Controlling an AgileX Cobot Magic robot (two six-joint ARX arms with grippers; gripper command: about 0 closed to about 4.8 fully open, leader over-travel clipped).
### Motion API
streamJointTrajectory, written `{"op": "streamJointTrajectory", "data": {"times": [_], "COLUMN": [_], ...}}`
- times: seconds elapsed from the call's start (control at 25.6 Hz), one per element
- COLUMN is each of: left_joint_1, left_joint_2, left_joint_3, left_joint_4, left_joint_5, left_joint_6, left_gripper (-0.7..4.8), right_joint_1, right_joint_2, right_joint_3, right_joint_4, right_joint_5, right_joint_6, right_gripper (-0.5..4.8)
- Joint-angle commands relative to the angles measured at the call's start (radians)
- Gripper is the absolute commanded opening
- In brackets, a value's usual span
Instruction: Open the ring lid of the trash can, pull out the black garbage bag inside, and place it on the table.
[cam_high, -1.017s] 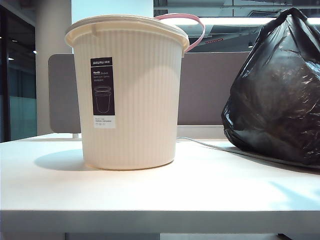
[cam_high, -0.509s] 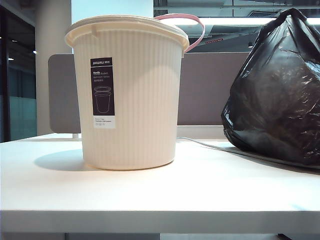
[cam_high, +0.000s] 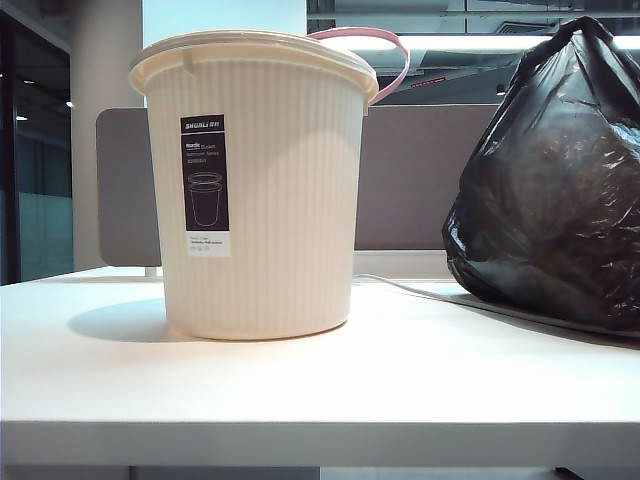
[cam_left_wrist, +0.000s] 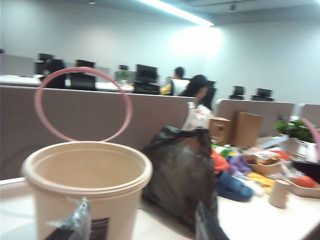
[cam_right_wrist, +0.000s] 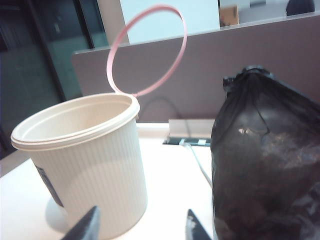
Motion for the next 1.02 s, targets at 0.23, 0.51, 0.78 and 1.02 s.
{"op": "streamJointTrajectory", "data": {"times": [0.23,0.51,0.78,1.02], "left_joint_1": [0.0,0.0,0.0,0.0], "left_joint_2": [-0.022,-0.022,-0.021,-0.021], "left_joint_3": [-0.01,-0.14,-0.329,-0.501], "left_joint_4": [-0.087,-0.057,0.082,0.09], "left_joint_5": [-0.06,-0.064,-0.117,-0.201], "left_joint_6": [0.037,0.073,0.041,0.015], "left_gripper": [2.68,2.68,2.05,2.05], "right_joint_1": [-0.002,-0.002,-0.002,-0.002], "right_joint_2": [-0.085,-0.085,-0.084,-0.085], "right_joint_3": [-0.068,-0.172,-0.284,-0.345], "right_joint_4": [0.052,0.082,0.174,0.179], "right_joint_5": [-0.002,0.002,0.033,0.073], "right_joint_6": [-0.002,0.005,0.046,0.046], "right_gripper": [1.96,1.14,1.11,1.11]}}
